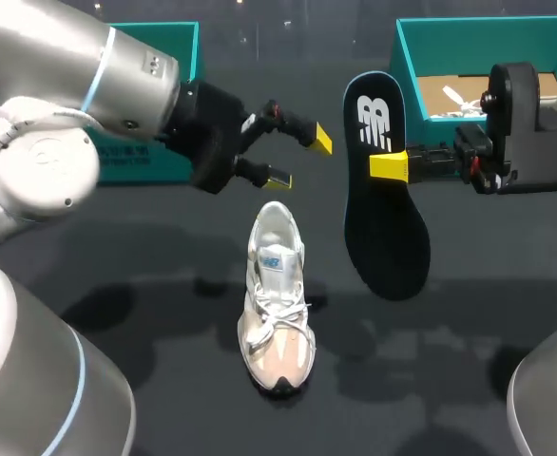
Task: Take the shoe out of the shoebox, open the shoe tongue, remove and reinsert the insole, then place the shoe into the shoebox
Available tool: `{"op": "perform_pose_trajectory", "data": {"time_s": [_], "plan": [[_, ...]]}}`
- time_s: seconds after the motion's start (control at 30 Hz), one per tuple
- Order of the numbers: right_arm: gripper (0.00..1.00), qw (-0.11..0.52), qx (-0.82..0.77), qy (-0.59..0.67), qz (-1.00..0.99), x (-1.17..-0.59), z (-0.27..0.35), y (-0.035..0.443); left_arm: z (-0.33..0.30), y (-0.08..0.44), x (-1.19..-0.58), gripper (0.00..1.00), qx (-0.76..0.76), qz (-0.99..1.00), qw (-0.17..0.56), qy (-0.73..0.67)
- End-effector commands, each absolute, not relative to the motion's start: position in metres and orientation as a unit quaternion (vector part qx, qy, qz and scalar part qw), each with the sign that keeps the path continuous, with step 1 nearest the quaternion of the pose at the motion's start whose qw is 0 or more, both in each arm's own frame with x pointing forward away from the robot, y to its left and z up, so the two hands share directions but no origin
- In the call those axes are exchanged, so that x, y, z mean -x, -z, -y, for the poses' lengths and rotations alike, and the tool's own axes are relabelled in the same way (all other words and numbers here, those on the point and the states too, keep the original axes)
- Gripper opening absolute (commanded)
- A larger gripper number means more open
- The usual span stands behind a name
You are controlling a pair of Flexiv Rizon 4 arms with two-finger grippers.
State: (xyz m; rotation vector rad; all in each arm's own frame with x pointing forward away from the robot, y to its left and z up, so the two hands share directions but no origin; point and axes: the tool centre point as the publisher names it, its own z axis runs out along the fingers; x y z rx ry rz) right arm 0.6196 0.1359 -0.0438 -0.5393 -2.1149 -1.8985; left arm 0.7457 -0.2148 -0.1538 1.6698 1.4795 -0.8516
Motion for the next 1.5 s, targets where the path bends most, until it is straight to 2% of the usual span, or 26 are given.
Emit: {"op": "perform_pose_trajectory", "data": {"time_s": [0.03, 0.27, 0.47, 0.8, 0.97, 1.4, 1.5], "plan": [[0.0, 0.124, 0.186, 0.651, 0.726, -0.62, -0.138, 0.044, 0.211, 0.161, -0.748, 1.0, -0.636, -0.556, 0.393, 0.363], [0.0, 0.124, 0.186, 0.651, 0.726, -0.62, -0.138, 0.044, 0.211, 0.161, -0.748, 1.0, -0.636, -0.556, 0.393, 0.363], [0.0, 0.124, 0.186, 0.651, 0.726, -0.62, -0.138, 0.044, 0.2, 0.152, -0.74, 1.0, -0.567, -0.535, 0.472, 0.412], [0.0, 0.203, 0.254, 0.626, 0.709, -0.687, -0.121, 0.049, 0.188, 0.122, -0.75, 1.0, -0.502, -0.525, 0.537, 0.43], [0.0, 0.265, 0.286, 0.621, 0.68, -0.717, -0.116, 0.062, 0.185, 0.112, -0.755, 1.0, -0.49, -0.519, 0.542, 0.443], [0.0, 0.265, 0.286, 0.621, 0.68, -0.717, -0.116, 0.062, 0.187, 0.115, -0.756, 1.0, -0.493, -0.523, 0.533, 0.446], [0.0, 0.288, 0.331, 0.618, 0.652, -0.732, -0.114, 0.07, 0.188, 0.123, -0.757, 1.0, -0.492, -0.53, 0.521, 0.453]]}}
